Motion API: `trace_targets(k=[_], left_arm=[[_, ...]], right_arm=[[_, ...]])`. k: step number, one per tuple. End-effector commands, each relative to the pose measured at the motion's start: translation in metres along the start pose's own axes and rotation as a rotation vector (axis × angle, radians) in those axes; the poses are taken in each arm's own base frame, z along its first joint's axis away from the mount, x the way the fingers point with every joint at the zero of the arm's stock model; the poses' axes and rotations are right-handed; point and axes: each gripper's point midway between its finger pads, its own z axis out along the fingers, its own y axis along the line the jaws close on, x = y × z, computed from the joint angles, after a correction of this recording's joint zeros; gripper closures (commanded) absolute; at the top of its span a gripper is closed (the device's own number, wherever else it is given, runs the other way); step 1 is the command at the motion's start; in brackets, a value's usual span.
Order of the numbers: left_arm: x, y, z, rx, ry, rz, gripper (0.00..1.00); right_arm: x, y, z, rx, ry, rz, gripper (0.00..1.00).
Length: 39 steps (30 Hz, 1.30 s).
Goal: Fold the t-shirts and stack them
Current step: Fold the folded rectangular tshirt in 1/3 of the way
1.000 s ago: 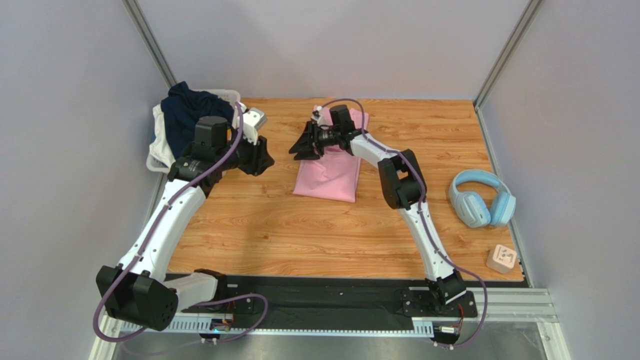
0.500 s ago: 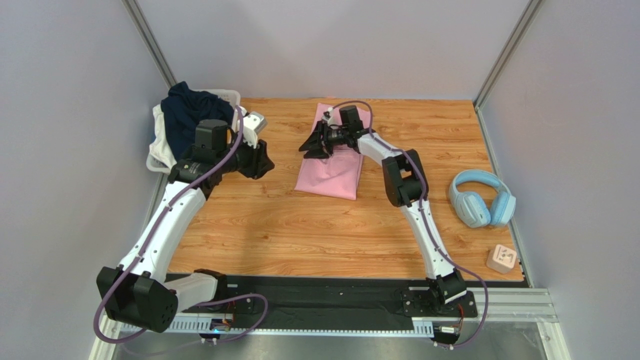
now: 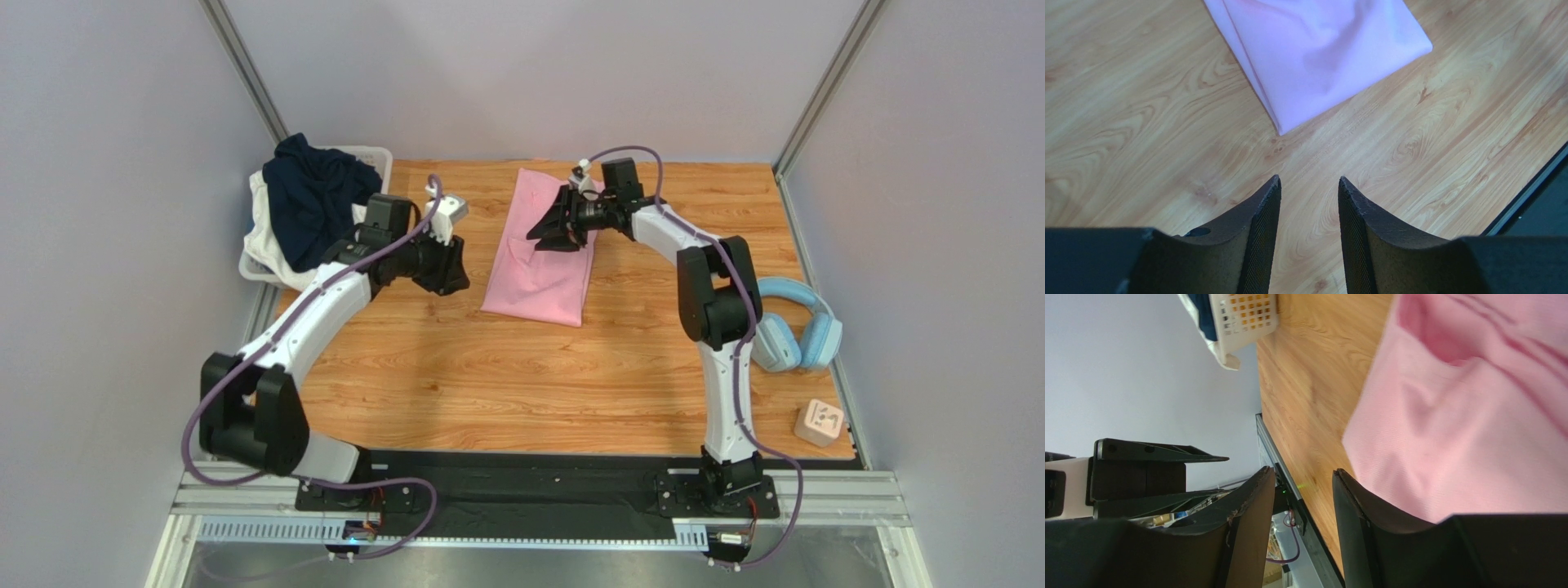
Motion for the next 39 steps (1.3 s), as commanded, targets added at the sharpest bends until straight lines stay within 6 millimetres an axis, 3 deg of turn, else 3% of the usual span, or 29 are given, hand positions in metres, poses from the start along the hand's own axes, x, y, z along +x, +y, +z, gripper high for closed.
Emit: trace_targets(k=[1,6,7,9,10,11,14,18,19,24,25,27,31,32,35,39], left_arm=[[-0.006,-0.006,0.034,0.045,0.057,0.046,0.54],[-0.015,-0.015,0.067,0.076,0.105,0.071,0.54],[-0.008,-0.011,0.078,0.075,0.136,0.055,0.54],[-0.021,-0.008,0.086,0.076,0.129,0.049,0.54],[-0.015,-0.007,0.095,0.083,0.161,0.027,0.54],[-0.026,-0.005,0.096,0.081,0.145,0.030,0.54],[-0.032,-0.004,0.105,0.088,0.146,0.020,0.55],[-0.033,0.002,0.114,0.078,0.150,0.013,0.55],[-0.029,0.003,0.118,0.080,0.159,0.004,0.55],[-0.016,0.000,0.129,0.108,0.195,-0.039,0.55],[-0.012,-0.001,0.131,0.112,0.205,-0.043,0.55],[-0.007,-0.005,0.134,0.124,0.217,-0.051,0.55],[0.003,-0.014,0.142,0.150,0.250,-0.060,0.55],[0.005,-0.018,0.144,0.154,0.255,-0.055,0.55],[0.008,-0.019,0.144,0.151,0.265,-0.049,0.55],[0.005,-0.023,0.130,0.150,0.261,-0.035,0.55]], right_arm=[[0.013,-0.055,0.002,0.083,0.014,0.094,0.55],[0.025,-0.097,0.011,0.132,0.043,0.219,0.57],[0.029,-0.105,0.013,0.144,0.053,0.240,0.59],[0.038,-0.119,0.013,0.178,0.081,0.289,0.60],[0.043,-0.123,0.012,0.196,0.092,0.287,0.60],[0.044,-0.128,0.008,0.212,0.087,0.291,0.61],[0.042,-0.116,-0.002,0.208,0.079,0.250,0.55],[0.038,-0.075,-0.019,0.174,0.059,0.160,0.52],[0.036,-0.054,-0.028,0.157,0.039,0.122,0.50],[0.057,-0.018,-0.042,0.113,0.027,0.058,0.48],[0.068,-0.024,-0.041,0.116,0.035,0.068,0.48],[0.078,-0.015,-0.041,0.095,0.032,0.070,0.48],[0.100,-0.030,-0.029,0.087,0.057,0.100,0.48],[0.109,-0.041,-0.024,0.096,0.077,0.127,0.49],[0.113,-0.053,-0.017,0.093,0.078,0.154,0.50],[0.117,-0.077,-0.009,0.119,0.093,0.189,0.52]])
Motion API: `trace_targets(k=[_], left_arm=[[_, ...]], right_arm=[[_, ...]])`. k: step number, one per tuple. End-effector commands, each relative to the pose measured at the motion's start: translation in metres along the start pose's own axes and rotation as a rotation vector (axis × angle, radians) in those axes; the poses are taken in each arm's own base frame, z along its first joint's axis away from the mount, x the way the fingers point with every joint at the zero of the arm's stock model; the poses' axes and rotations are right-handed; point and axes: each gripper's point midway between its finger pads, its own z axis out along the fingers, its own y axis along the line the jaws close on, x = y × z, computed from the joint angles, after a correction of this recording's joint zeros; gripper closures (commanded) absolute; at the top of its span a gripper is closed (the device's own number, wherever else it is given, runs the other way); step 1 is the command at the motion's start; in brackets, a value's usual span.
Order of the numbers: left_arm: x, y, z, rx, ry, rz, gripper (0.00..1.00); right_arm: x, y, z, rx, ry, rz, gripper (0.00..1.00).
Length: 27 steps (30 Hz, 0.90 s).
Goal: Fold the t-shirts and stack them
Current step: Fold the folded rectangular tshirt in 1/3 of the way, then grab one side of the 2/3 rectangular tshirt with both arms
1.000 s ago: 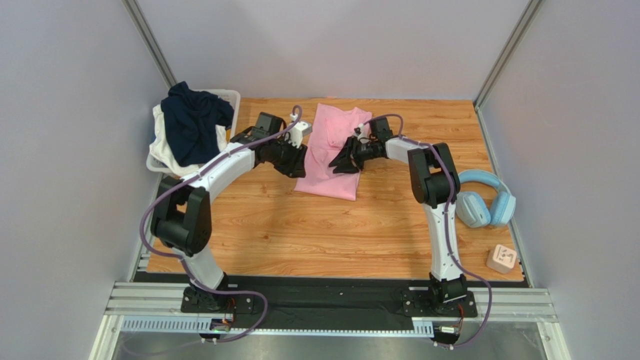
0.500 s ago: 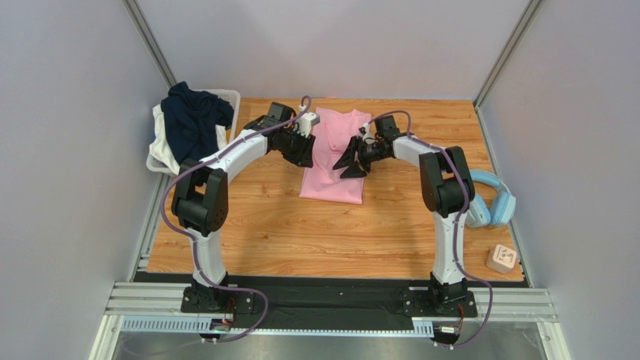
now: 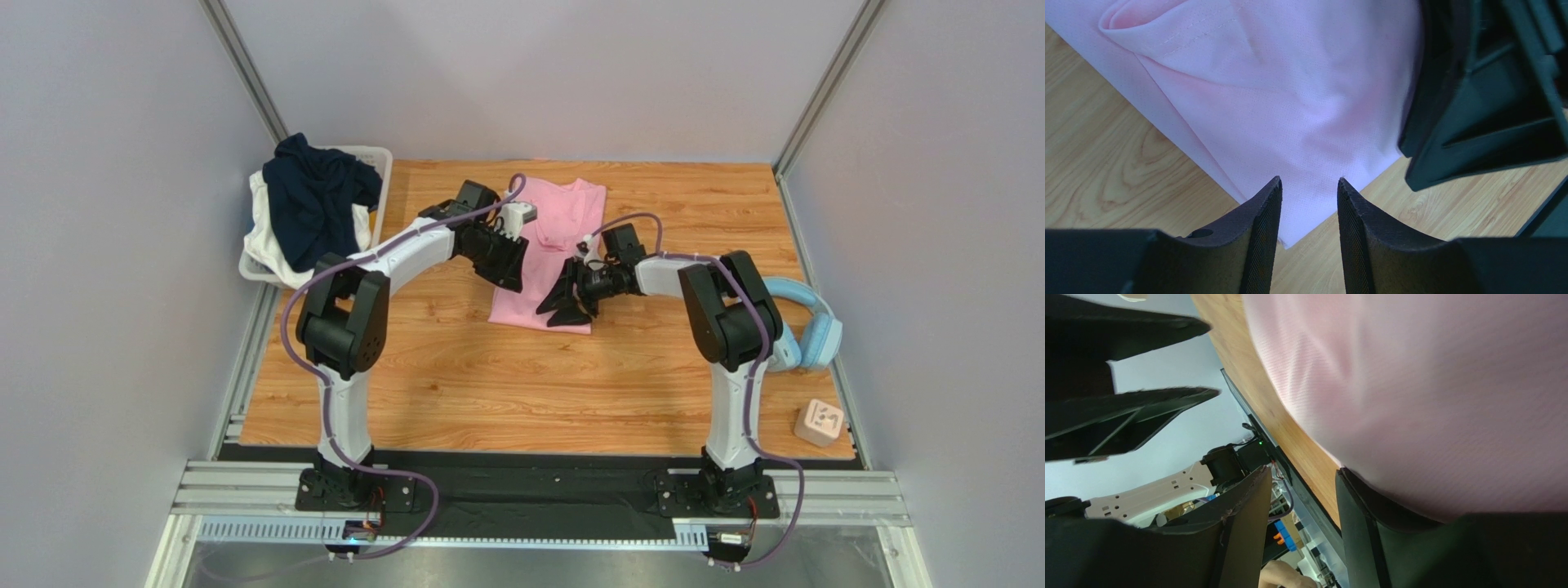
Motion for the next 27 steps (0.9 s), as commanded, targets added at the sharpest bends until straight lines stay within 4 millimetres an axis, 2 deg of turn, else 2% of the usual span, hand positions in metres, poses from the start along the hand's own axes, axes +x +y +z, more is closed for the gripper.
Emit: trace_targets(k=[1,3,4,6,9,10,12,16,17,20,23,24,27], left_arm=[[-0.002,-0.012,-0.020,0.014,-0.018,0.010,0.55],[-0.007,-0.019,-0.039,0.030,-0.061,0.017,0.55],[0.001,-0.019,-0.042,0.031,-0.059,0.007,0.55],[-0.002,-0.021,-0.059,0.014,-0.092,0.035,0.55],[-0.001,-0.027,-0.076,-0.005,-0.115,0.063,0.55],[0.000,-0.029,-0.079,-0.003,-0.119,0.064,0.55],[-0.003,-0.037,-0.090,0.007,-0.145,0.065,0.55],[-0.004,-0.045,-0.099,0.015,-0.177,0.069,0.55],[-0.003,-0.044,-0.099,0.010,-0.182,0.070,0.55],[0.001,-0.045,-0.096,0.015,-0.184,0.070,0.55],[0.008,-0.042,-0.087,0.020,-0.151,0.053,0.55],[0.011,-0.040,-0.082,0.023,-0.138,0.045,0.55],[0.015,-0.037,-0.075,0.025,-0.122,0.039,0.55]], right_arm=[[-0.011,-0.013,0.010,-0.015,-0.010,0.002,0.52],[-0.009,-0.026,0.014,-0.003,0.007,0.033,0.53],[-0.006,-0.030,0.016,0.004,0.017,0.046,0.54],[0.000,-0.034,0.016,0.012,0.033,0.066,0.57],[0.005,-0.022,0.007,0.011,0.029,0.050,0.56],[0.005,-0.007,0.000,-0.003,0.016,0.015,0.56],[0.006,0.008,-0.007,-0.019,0.005,-0.002,0.55],[-0.005,0.042,-0.018,-0.060,-0.033,-0.060,0.54],[-0.009,0.042,-0.016,-0.059,-0.034,-0.055,0.54],[-0.020,0.042,-0.011,-0.057,-0.031,-0.044,0.54],[-0.027,0.022,0.002,-0.037,-0.012,0.001,0.54],[-0.028,0.008,0.010,-0.020,0.002,0.033,0.55],[-0.026,-0.015,0.020,0.006,0.023,0.084,0.55]])
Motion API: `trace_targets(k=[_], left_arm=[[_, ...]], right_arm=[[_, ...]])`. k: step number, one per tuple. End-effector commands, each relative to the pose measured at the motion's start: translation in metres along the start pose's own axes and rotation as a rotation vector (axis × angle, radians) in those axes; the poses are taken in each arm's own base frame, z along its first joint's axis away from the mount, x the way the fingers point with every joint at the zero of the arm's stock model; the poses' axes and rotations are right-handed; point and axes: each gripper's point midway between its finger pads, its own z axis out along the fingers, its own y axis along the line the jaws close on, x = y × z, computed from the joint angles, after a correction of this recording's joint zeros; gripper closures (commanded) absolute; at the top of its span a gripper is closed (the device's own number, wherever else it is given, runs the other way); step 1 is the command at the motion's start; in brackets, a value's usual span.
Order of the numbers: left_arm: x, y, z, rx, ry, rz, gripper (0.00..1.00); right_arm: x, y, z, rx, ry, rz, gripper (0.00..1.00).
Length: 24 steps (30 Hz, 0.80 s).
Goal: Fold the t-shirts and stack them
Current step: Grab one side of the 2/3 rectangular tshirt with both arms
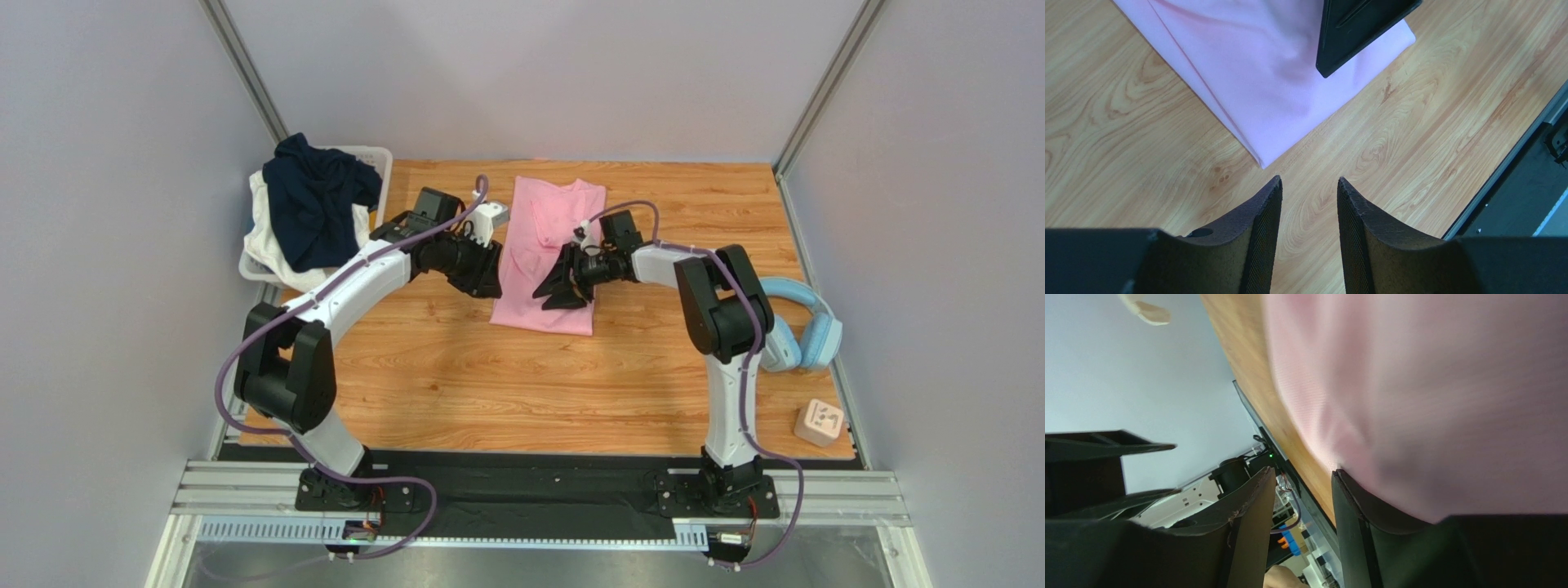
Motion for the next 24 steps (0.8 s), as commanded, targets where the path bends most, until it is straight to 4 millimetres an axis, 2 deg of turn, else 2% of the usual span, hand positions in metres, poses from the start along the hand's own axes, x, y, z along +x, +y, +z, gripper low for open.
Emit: trace_targets(k=[1,4,7,9,10,12,13,17,19,20,24], left_arm=[[-0.001,0.000,0.010,0.020,-0.002,0.003,0.55],[-0.002,0.003,0.014,0.015,0.003,0.003,0.55],[-0.007,0.005,0.015,0.013,-0.003,0.003,0.55],[-0.014,0.004,0.011,0.007,-0.018,0.011,0.55],[-0.016,0.004,0.009,0.004,-0.022,0.015,0.55],[-0.022,0.001,0.003,0.000,-0.040,0.030,0.55],[-0.023,0.001,0.001,-0.006,-0.045,0.034,0.55],[-0.022,-0.002,-0.005,-0.005,-0.047,0.036,0.55],[-0.019,-0.004,-0.005,0.005,-0.038,0.025,0.55],[-0.015,-0.005,-0.004,0.014,-0.030,0.017,0.55],[-0.004,-0.013,0.000,0.041,-0.006,0.006,0.55]], right_arm=[[0.004,-0.042,0.017,0.058,0.038,0.114,0.55],[0.007,-0.058,0.020,0.077,0.049,0.152,0.55],[0.007,-0.062,0.018,0.079,0.048,0.167,0.55],[0.009,-0.057,0.014,0.072,0.048,0.166,0.55],[0.007,-0.044,0.008,0.061,0.034,0.138,0.55],[0.007,-0.032,0.001,0.050,0.022,0.107,0.54],[0.005,-0.017,-0.007,0.042,-0.003,0.069,0.53],[0.010,0.002,-0.022,0.041,-0.027,0.026,0.52],[0.016,0.001,-0.025,0.043,-0.023,0.033,0.52],[0.018,0.007,-0.028,0.038,-0.030,0.021,0.52],[0.029,-0.001,-0.031,0.050,-0.035,0.030,0.52]])
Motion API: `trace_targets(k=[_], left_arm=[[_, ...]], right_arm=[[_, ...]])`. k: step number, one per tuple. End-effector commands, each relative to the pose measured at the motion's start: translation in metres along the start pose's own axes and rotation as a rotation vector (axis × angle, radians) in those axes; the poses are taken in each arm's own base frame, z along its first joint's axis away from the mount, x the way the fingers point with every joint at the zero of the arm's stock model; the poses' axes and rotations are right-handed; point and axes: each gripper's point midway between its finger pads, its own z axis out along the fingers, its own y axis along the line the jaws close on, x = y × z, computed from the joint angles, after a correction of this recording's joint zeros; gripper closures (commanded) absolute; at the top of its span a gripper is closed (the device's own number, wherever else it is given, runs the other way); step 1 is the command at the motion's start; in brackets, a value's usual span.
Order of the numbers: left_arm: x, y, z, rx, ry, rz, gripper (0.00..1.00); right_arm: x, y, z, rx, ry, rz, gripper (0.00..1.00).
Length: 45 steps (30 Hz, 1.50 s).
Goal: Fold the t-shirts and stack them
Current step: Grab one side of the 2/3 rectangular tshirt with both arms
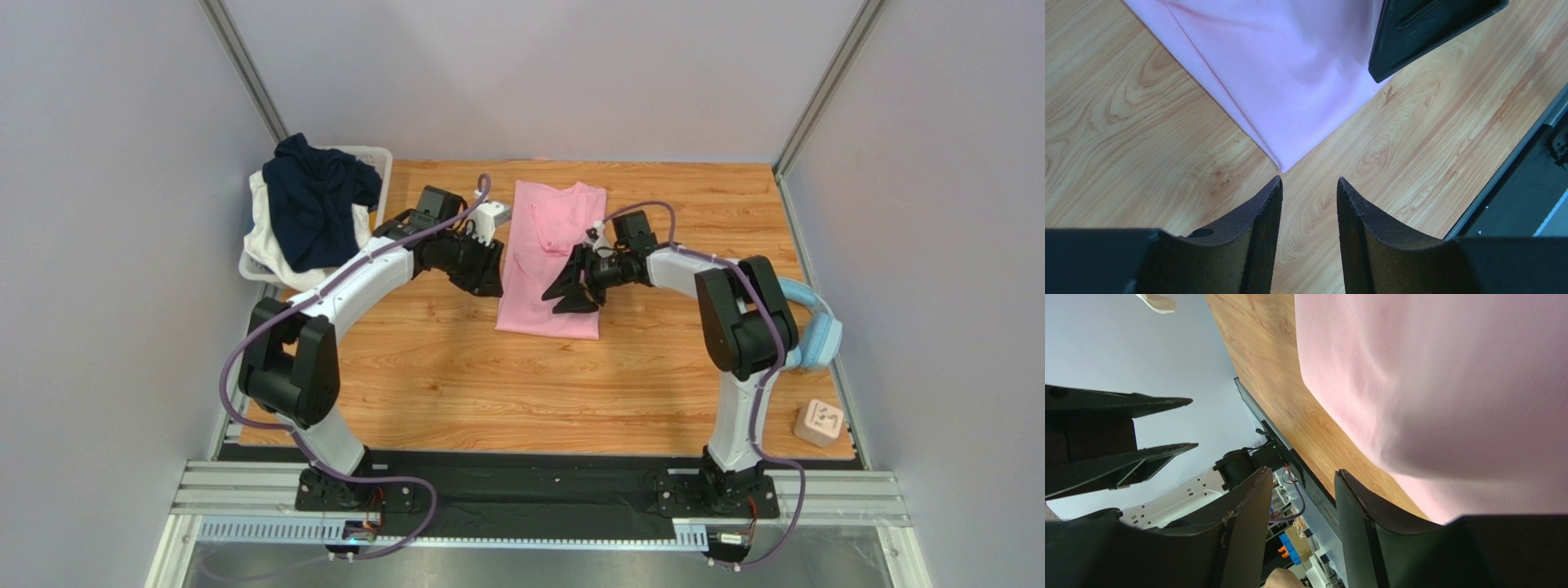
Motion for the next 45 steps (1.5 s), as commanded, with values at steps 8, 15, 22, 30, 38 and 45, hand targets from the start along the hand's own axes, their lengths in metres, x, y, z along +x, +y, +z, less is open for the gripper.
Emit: trace_targets(k=[8,15,22,30,38,45], left_arm=[[0.017,-0.035,0.008,0.076,0.043,0.038,0.55],[0.028,-0.039,0.018,0.077,0.075,0.054,0.55],[0.033,-0.029,0.042,0.062,0.107,0.058,0.55],[0.033,-0.015,0.067,0.051,0.151,0.036,0.56],[0.040,-0.024,0.053,0.065,0.151,0.039,0.56],[0.052,-0.049,0.013,0.102,0.148,0.031,0.56]], right_arm=[[0.013,-0.034,0.006,0.038,0.007,0.045,0.52],[0.018,-0.073,0.025,0.083,0.055,0.098,0.53],[0.028,-0.087,0.024,0.100,0.071,0.112,0.55],[0.048,-0.093,0.020,0.118,0.084,0.132,0.56],[0.091,-0.093,0.017,0.103,0.082,0.146,0.57],[0.102,-0.078,0.016,0.073,0.080,0.103,0.57]])
